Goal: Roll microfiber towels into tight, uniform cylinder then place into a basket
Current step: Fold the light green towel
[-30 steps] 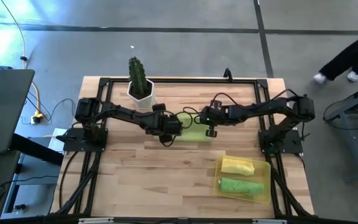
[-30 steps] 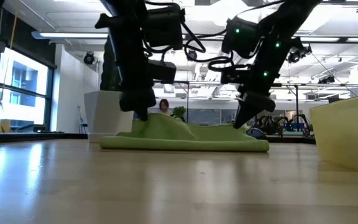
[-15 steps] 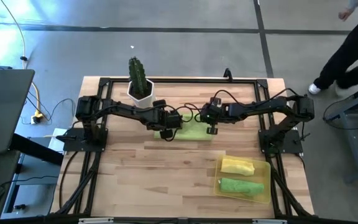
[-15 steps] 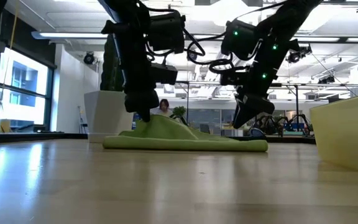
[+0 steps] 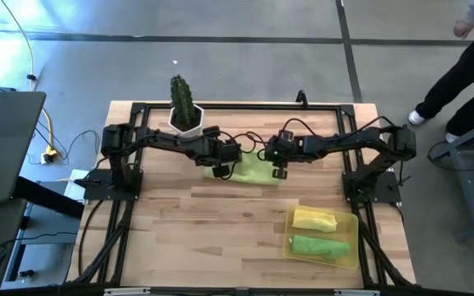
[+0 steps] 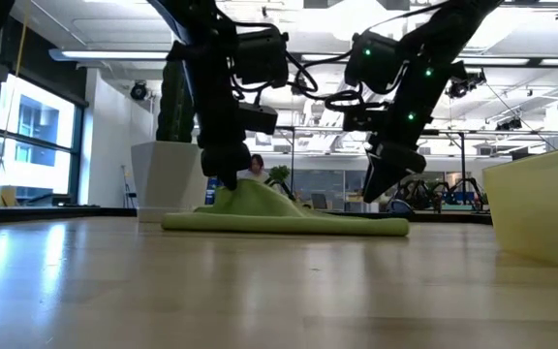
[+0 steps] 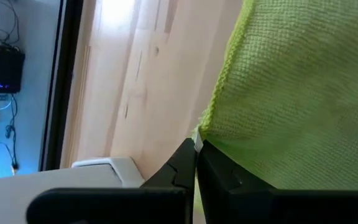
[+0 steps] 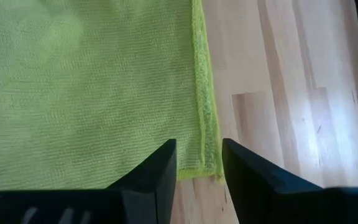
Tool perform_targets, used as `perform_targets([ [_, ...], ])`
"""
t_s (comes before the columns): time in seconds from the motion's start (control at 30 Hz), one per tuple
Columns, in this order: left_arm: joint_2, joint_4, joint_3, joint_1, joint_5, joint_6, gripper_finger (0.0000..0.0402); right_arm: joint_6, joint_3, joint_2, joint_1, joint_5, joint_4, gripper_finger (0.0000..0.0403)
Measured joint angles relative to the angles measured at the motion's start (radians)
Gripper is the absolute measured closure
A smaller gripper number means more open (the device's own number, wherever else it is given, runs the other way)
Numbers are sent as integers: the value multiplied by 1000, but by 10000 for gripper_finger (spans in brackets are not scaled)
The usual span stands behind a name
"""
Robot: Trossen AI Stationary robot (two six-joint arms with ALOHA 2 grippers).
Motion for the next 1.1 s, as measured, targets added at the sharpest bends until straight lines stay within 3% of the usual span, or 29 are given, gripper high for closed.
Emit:
perform_targets([
  [0.3,0,0,0,11,41,0,401,-10,0,0,-46,-63,20,281],
  [0.6,0,1,0,10,44,-8,401,-14,0,89,-147,-236,83,281],
  [0.8,0,1,0,10,44,-8,401,-36,0,97,-165,-256,76,282],
  [0.93,0,1,0,10,44,-8,401,-54,0,91,-159,-287,67,306],
  [1.1,0,1,0,10,44,-8,401,-55,0,91,-156,-304,42,362],
])
